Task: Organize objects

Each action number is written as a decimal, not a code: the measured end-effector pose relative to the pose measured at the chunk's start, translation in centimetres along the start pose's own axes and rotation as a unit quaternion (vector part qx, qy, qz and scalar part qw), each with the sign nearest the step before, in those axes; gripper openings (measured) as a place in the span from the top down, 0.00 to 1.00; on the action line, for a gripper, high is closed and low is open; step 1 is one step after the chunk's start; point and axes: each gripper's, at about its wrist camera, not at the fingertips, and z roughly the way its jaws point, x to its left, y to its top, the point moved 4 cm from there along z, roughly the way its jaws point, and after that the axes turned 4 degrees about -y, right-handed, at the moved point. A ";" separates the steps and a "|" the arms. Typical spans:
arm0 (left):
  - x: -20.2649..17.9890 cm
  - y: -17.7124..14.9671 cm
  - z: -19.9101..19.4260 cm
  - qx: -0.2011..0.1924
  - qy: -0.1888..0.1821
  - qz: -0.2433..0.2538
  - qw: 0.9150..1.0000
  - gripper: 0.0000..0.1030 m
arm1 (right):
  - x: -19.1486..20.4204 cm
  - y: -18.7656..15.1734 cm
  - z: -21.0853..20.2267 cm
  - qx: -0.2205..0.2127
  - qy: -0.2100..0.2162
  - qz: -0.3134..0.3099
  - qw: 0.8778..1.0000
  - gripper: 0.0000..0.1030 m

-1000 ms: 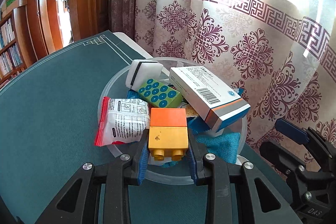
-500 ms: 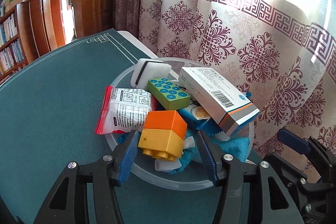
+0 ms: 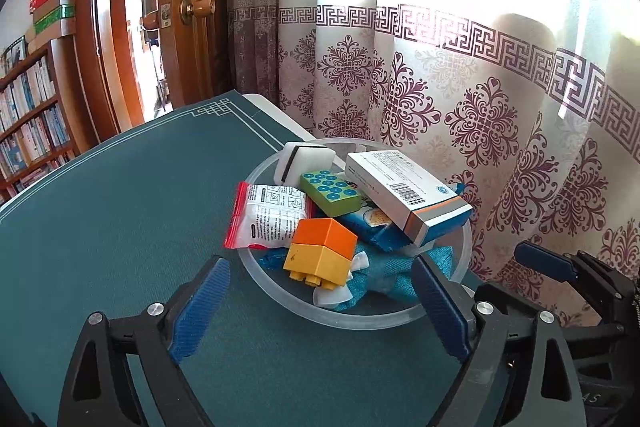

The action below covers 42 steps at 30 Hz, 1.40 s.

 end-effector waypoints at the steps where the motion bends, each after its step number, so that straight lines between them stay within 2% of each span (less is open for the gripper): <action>1: 0.1 0.0 -0.3 -0.003 0.010 0.000 1.000 0.05 | 0.1 0.0 -0.1 -0.001 0.000 -0.001 1.000 0.24; 2: 0.2 -0.1 -0.5 -0.004 0.022 0.000 1.000 0.01 | 0.3 -0.1 -0.2 -0.002 -0.001 -0.003 1.000 0.22; 5: 0.8 -0.2 -1.2 -0.003 0.064 -0.002 0.998 0.00 | 0.5 -0.1 -0.5 -0.002 -0.006 -0.004 1.000 0.16; 19: 2.0 -0.6 -5.3 -0.036 0.112 -0.020 0.993 0.00 | 1.7 0.8 -2.5 -0.030 -0.023 -0.025 0.999 0.00; 30: 2.4 -0.3 -6.6 -0.045 0.129 -0.032 0.990 0.00 | 2.8 2.4 -1.7 -0.019 -0.062 -0.063 0.996 0.00; 42: 1.5 -0.6 -5.8 -0.030 0.135 -0.014 0.990 0.00 | 2.5 1.4 0.1 0.014 -0.066 -0.073 0.995 0.00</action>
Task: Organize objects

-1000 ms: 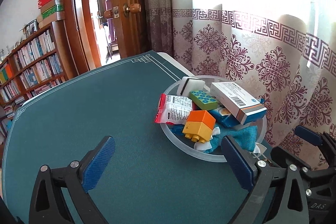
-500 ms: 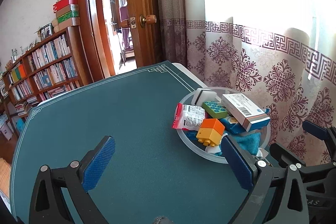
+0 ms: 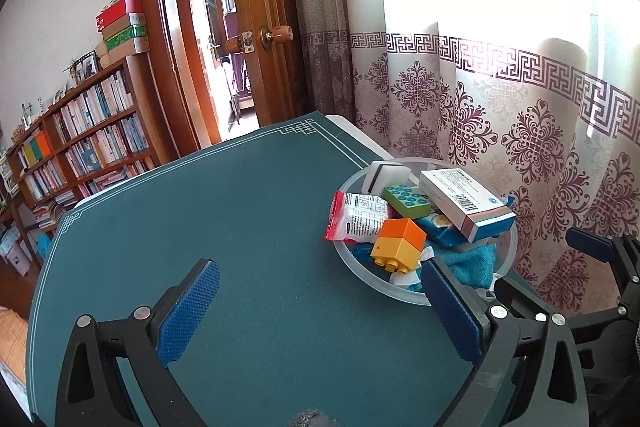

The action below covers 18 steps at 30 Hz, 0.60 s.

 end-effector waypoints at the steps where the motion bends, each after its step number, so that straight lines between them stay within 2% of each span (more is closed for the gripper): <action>1: -0.1 0.0 0.0 0.001 -0.001 0.001 1.000 0.00 | 0.0 0.0 0.0 0.000 0.000 0.000 1.000 0.00; 9: -0.3 -0.1 0.3 0.005 0.006 0.007 1.000 0.00 | 0.3 -0.1 0.0 0.000 -0.002 -0.008 1.000 0.00; 18: -1.0 -0.3 0.4 0.007 -0.007 0.015 1.000 0.00 | 0.3 -0.1 0.2 0.004 -0.002 -0.008 1.000 0.00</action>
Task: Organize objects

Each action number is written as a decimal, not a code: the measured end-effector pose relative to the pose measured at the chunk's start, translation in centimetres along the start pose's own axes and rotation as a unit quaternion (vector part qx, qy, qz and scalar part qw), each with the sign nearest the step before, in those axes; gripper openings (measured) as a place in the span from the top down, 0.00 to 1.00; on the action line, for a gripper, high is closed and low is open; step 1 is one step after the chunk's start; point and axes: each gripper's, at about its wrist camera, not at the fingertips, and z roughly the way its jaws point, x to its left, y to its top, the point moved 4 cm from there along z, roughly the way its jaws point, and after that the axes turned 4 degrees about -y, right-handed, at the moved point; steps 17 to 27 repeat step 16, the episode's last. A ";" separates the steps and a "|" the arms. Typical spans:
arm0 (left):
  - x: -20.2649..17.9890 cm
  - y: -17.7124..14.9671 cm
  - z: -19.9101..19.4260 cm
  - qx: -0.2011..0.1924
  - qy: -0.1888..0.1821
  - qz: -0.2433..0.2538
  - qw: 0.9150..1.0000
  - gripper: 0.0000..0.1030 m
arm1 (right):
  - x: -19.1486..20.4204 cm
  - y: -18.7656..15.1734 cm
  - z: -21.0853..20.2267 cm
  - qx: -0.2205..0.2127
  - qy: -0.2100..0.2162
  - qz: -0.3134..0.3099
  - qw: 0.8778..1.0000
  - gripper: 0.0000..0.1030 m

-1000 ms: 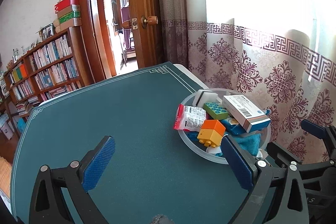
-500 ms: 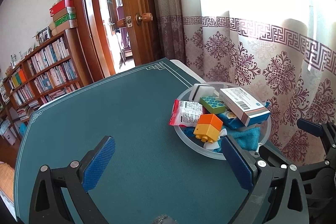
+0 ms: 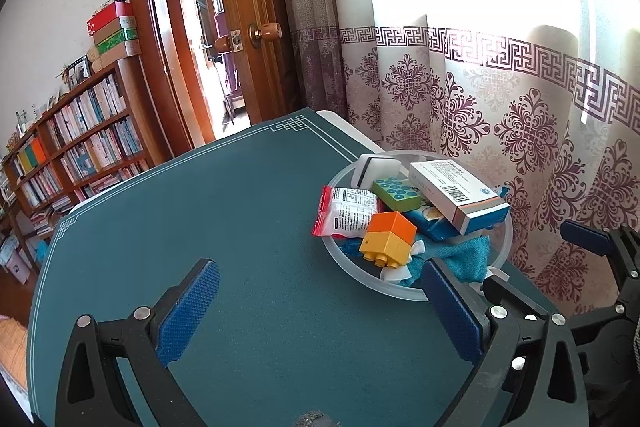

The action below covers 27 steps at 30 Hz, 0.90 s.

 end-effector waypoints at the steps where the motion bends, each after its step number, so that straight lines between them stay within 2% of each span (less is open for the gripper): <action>1: -0.1 0.0 0.0 0.001 -0.002 0.001 1.000 0.00 | 0.0 0.0 0.0 0.000 0.000 0.000 1.000 0.00; 27: -0.3 -0.4 -0.1 0.002 -0.009 0.001 1.000 0.00 | 0.1 -0.3 0.3 0.004 0.001 -0.001 1.000 0.00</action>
